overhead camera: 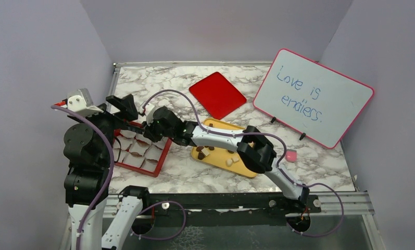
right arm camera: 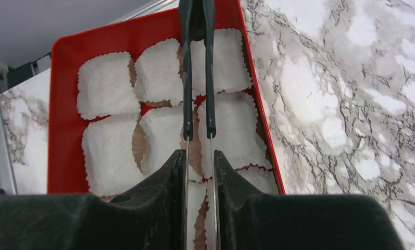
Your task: Pack the chocolate
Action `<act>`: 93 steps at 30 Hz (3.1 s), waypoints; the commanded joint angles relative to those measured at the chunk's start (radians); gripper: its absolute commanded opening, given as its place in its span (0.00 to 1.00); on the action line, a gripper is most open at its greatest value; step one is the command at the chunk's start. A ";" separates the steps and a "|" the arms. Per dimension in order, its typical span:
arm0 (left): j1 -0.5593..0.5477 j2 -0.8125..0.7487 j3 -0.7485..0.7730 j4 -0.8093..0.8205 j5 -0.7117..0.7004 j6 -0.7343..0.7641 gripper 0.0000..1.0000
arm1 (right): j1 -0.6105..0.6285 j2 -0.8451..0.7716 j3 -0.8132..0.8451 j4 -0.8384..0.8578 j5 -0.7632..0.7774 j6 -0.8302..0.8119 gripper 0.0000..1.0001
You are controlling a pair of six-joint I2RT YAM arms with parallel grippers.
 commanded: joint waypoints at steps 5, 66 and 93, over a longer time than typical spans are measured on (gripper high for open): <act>-0.015 -0.008 0.023 -0.006 -0.031 0.001 0.99 | 0.008 0.085 0.105 0.049 0.088 -0.041 0.24; -0.016 0.067 -0.162 0.047 0.191 0.026 0.99 | 0.023 -0.434 -0.346 -0.180 0.229 0.011 0.35; -0.016 0.093 -0.475 0.241 0.397 0.100 0.99 | -0.028 -1.082 -0.829 -0.774 0.510 0.276 0.36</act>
